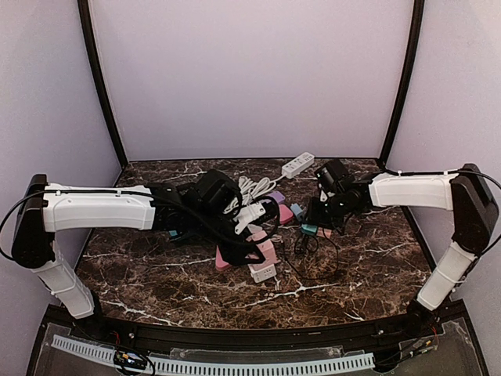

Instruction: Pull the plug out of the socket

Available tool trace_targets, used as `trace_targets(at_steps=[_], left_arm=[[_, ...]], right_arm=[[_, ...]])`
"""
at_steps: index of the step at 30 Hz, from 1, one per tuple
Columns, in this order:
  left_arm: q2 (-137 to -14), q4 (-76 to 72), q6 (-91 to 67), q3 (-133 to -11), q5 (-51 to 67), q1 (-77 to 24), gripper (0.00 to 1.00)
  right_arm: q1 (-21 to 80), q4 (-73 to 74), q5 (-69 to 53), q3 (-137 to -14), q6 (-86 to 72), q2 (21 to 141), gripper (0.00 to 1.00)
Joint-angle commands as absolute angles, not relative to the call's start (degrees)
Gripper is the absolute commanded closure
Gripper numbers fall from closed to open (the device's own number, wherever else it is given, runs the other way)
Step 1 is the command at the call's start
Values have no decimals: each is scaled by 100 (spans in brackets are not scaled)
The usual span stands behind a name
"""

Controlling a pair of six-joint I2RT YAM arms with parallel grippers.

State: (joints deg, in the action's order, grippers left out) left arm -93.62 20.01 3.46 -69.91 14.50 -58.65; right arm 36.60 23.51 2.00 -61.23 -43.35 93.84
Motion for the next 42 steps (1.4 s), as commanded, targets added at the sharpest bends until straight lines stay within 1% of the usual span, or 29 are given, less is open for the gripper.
trace_targets(at_steps=[1, 2, 4, 6, 10, 13, 16, 20, 23, 29, 33, 37, 42], left_arm=[[-9235, 1868, 167, -7184, 1463, -5880, 99], [-9236, 1861, 90, -7187, 1438, -5884, 99], [-9244, 1837, -50, -7189, 1390, -5880, 99], [-9255, 1789, -280, -7189, 1321, -5882, 99], [-9320, 1761, -802, -7211, 1150, -5884, 99], [-9357, 1789, -1170, -7217, 1080, -5881, 99], [-9356, 1795, -1607, -7149, 971, -5887, 99], [-9340, 1775, -2111, -7019, 647, -5927, 99], [-9360, 1768, -2400, -6991, 284, -6058, 99], [-9569, 1817, -3018, -7015, -236, -6305, 99], [-9764, 1894, -3053, -7135, -410, -6452, 98], [-9920, 1902, -2811, -7247, -427, -6557, 92], [-10027, 1995, -2747, -7256, -505, -6630, 81]], right_arm=[[3531, 2366, 22, -6451, -3990, 9658, 100], [3510, 2368, 26, -6501, -3957, 9722, 97], [3463, 2369, 22, -6595, -3916, 9843, 83], [3405, 2373, -124, -6662, -3889, 9949, 73], [3363, 2392, -195, -6764, -3789, 10012, 48], [3354, 2397, -180, -6747, -3730, 9888, 34], [3357, 2376, -181, -6657, -3693, 9675, 23], [3357, 2332, -205, -6424, -3675, 9258, 15], [3362, 2293, -196, -6204, -3678, 8913, 13], [3370, 2205, -270, -5703, -3750, 8168, 11], [3419, 1907, -551, -5312, -3646, 7628, 11], [3596, 1463, -683, -4833, -3313, 7018, 11], [3705, 1407, -694, -4448, -3214, 6511, 11]])
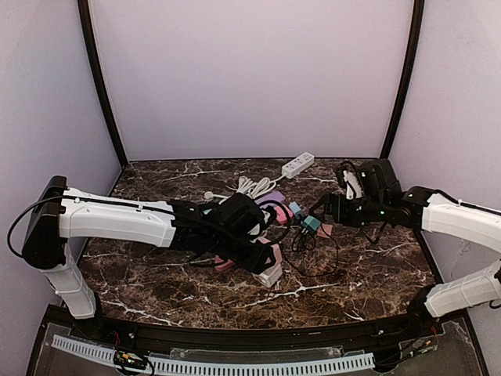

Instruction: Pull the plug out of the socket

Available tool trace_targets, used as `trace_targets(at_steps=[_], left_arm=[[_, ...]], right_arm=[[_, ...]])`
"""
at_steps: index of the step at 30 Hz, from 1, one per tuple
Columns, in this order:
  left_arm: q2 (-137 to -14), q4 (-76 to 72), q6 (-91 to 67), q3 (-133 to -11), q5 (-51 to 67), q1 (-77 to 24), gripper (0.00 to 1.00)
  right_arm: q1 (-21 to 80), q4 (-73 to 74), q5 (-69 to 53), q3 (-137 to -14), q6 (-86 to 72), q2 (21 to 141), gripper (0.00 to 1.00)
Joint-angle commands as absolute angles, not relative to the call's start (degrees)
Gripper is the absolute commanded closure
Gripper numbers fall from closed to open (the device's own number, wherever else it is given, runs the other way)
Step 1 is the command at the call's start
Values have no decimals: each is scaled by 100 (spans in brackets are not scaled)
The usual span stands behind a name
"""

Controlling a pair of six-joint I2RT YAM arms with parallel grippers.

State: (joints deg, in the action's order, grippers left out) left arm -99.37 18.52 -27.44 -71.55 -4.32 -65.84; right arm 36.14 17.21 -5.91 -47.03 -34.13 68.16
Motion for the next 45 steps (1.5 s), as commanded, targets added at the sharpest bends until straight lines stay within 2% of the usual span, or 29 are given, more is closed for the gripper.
trace_targets(at_steps=[1, 5, 8, 9, 11, 13, 17, 21, 26, 31, 37, 45], left_arm=[[-10043, 1999, -2757, -7248, -503, -6633, 78], [-10090, 1988, -2785, -7225, -375, -6644, 62], [-10052, 1941, -2786, -7198, -231, -6648, 35], [-9979, 1869, -2786, -7148, -221, -6646, 30], [-9816, 1666, -2772, -7005, -166, -6652, 10], [-9596, 1389, -2748, -6804, -35, -6645, 3], [-9148, 1023, -2776, -6432, 420, -6645, 1], [-8679, 1062, -2883, -6141, 380, -6583, 1], [-8193, 1355, -3230, -5799, 278, -6284, 1], [-7959, 1029, -3753, -5258, 424, -5926, 1], [-7788, 635, -4063, -4838, 523, -5801, 1], [-7684, 462, -4222, -4656, 427, -5757, 1]], right_arm=[[3721, 1410, -694, -4391, -3210, 6427, 11], [3784, 1394, -685, -4220, -3192, 6149, 11], [3907, 1367, -640, -4149, -3030, 5948, 12], [3968, 1371, -564, -4130, -2976, 5856, 12], [4132, 1331, -494, -4079, -2815, 5654, 12], [4226, 1329, -463, -4048, -2708, 5439, 12], [4476, 1314, -595, -4004, -2474, 5196, 11], [4995, 1416, -366, -4099, -2394, 5243, 10], [5781, 1594, 296, -4376, -2679, 5825, 10], [6580, 1585, 936, -4741, -2848, 6744, 10], [6893, 1500, 1085, -5043, -2859, 7642, 9], [6964, 1368, 1271, -5230, -2714, 8257, 9]])
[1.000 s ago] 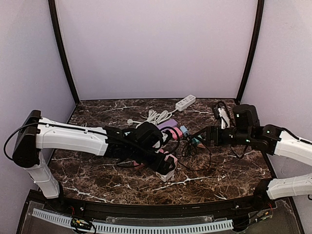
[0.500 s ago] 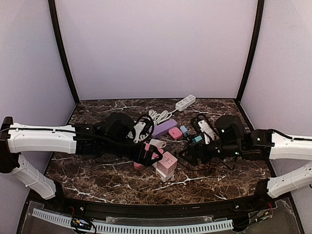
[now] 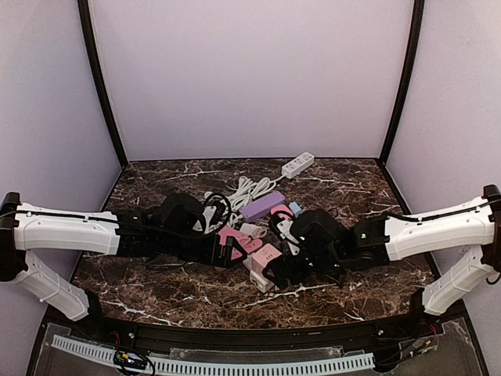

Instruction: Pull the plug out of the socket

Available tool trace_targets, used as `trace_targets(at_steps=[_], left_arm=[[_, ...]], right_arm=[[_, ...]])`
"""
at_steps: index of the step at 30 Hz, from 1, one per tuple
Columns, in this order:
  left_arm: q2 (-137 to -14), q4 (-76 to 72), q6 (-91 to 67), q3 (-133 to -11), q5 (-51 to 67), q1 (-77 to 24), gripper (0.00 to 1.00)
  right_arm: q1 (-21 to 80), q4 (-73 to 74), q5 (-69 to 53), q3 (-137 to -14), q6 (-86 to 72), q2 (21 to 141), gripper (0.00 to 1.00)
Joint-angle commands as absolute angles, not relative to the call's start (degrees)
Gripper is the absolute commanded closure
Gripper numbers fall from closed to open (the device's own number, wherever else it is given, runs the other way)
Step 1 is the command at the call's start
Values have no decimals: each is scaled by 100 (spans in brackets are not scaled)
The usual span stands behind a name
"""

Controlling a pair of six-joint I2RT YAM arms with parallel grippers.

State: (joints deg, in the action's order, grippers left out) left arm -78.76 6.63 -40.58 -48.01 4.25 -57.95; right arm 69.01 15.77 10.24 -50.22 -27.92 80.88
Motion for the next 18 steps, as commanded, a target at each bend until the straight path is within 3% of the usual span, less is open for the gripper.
trace_targets(at_steps=[1, 5, 10, 14, 18], left_arm=[[-7683, 445, -4233, -4648, 412, -5757, 1], [-7682, 385, -4282, -4609, 399, -5757, 1], [-7662, 362, -4325, -4590, 392, -5760, 1], [-7625, 349, -4371, -4544, 366, -5758, 1], [-7591, 285, -4435, -4472, 335, -5749, 1]], right_arm=[[6958, 1326, 1295, -5248, -2698, 8317, 9], [6958, 1178, 1434, -5355, -2618, 8566, 13], [6956, 1134, 1499, -5600, -2441, 8933, 37], [6955, 1136, 1519, -5709, -2433, 9072, 43], [6958, 1139, 1713, -5694, -2599, 9006, 74]])
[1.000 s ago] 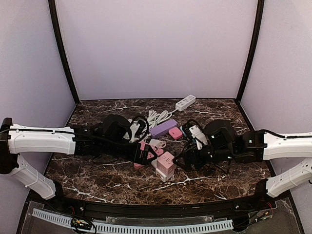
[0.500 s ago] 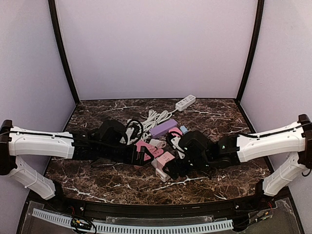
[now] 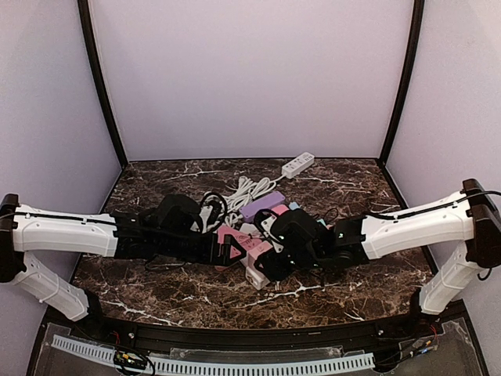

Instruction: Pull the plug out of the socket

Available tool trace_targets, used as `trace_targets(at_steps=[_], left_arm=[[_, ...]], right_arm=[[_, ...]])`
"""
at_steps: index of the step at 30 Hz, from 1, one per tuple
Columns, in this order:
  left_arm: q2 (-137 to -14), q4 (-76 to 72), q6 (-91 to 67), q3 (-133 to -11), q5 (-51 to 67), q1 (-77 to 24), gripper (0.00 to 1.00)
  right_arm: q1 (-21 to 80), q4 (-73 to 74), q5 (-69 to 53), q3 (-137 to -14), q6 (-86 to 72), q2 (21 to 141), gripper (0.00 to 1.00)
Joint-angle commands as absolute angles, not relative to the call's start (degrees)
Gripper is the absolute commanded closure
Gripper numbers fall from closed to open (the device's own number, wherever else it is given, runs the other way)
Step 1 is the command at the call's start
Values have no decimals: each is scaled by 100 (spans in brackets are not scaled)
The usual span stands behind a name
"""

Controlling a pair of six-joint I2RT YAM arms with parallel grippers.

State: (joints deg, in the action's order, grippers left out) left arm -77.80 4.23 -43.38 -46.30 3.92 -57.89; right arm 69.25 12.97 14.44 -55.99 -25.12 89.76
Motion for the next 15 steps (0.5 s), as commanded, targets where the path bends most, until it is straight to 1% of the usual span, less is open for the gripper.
trace_targets(at_steps=[1, 4, 6, 11, 15], left_arm=[[-7582, 261, -4482, -4445, 334, -5748, 1], [-7573, -28, -4630, -4350, 431, -5755, 1], [-7605, -287, -4769, -4262, 543, -5748, 1], [-7796, -737, -5061, -4188, 804, -5754, 1], [-7976, -1318, -5065, -4265, 1246, -5749, 1]], right_arm=[[6961, 1106, 1766, -5674, -2642, 8936, 82], [6960, 935, 1993, -5540, -2771, 8589, 100], [6959, 671, 2102, -5360, -2823, 8263, 100], [6960, -628, 2023, -4636, -2690, 7429, 100], [6959, -989, 1985, -4439, -2651, 7118, 100]])
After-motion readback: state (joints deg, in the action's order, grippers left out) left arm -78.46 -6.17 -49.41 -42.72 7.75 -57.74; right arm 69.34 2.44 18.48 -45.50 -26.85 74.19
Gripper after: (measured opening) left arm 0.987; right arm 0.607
